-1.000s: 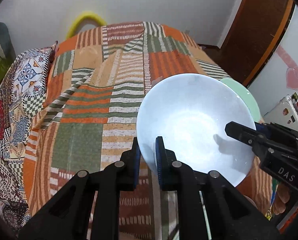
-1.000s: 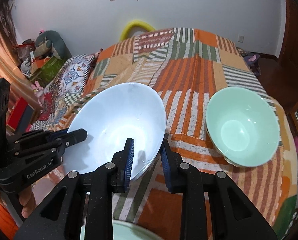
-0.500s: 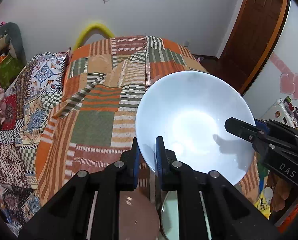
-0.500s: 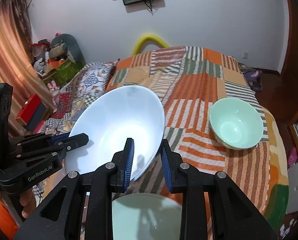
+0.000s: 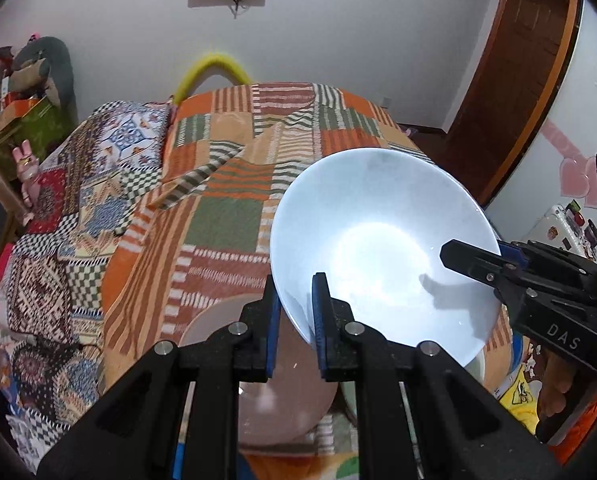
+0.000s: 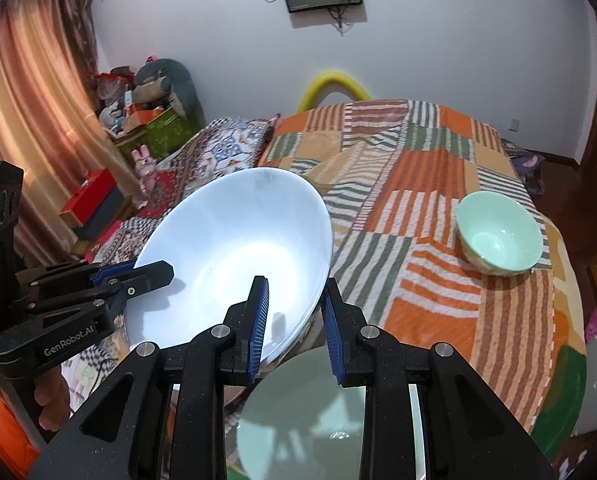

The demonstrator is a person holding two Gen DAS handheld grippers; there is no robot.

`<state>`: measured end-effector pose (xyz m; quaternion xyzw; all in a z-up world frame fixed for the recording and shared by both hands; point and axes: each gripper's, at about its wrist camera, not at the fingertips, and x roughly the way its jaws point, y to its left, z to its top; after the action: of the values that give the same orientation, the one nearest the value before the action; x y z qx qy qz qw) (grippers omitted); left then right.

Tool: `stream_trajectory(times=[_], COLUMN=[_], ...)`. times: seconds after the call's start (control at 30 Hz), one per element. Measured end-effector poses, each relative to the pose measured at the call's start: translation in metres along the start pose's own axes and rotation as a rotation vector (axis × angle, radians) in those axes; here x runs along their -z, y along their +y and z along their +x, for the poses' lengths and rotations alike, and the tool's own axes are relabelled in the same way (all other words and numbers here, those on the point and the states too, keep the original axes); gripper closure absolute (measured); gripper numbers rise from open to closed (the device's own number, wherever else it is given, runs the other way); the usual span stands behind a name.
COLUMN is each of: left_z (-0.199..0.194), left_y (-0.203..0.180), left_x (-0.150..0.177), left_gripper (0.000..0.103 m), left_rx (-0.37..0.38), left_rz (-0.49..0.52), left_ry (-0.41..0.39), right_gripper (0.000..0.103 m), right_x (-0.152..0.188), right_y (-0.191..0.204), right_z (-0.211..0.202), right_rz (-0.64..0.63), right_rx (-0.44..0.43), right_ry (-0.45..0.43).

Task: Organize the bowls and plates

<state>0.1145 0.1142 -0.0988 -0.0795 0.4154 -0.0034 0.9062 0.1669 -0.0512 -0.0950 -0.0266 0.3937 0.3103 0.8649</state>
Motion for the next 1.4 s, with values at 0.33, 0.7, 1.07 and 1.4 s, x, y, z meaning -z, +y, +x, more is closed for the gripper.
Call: stream_trajectory(times=[0.33, 0.7, 1.07, 1.4], left_z=[-0.01, 0.007, 0.036, 0.057], left_y=[0.036, 0.068, 0.079, 0.088], left_x=[0.034, 0.061, 0.082, 0.091], left_gripper=[0.089, 0.089, 0.089, 0.089], left_rx=[-0.053, -0.076, -0.085, -0.115], left_rz=[-0.075, -0.138, -0.169, -0.17], left_ry=[0.031, 0.095, 0.167, 0.215], right_gripper=[0.079, 0.079, 0.079, 0.079], right_x=[0.017, 0.036, 0.049, 0.059], right_y=[0.03, 0.052, 0.058, 0.062], right_z=[0.023, 0.047, 0.069, 0.089], right_rz=[-0.039, -0.059, -0.073, -0.096], right_rx=[-0.068, -0.092, -0.08, -0.068], right_ry=[0.055, 0.121, 0.19, 0.249])
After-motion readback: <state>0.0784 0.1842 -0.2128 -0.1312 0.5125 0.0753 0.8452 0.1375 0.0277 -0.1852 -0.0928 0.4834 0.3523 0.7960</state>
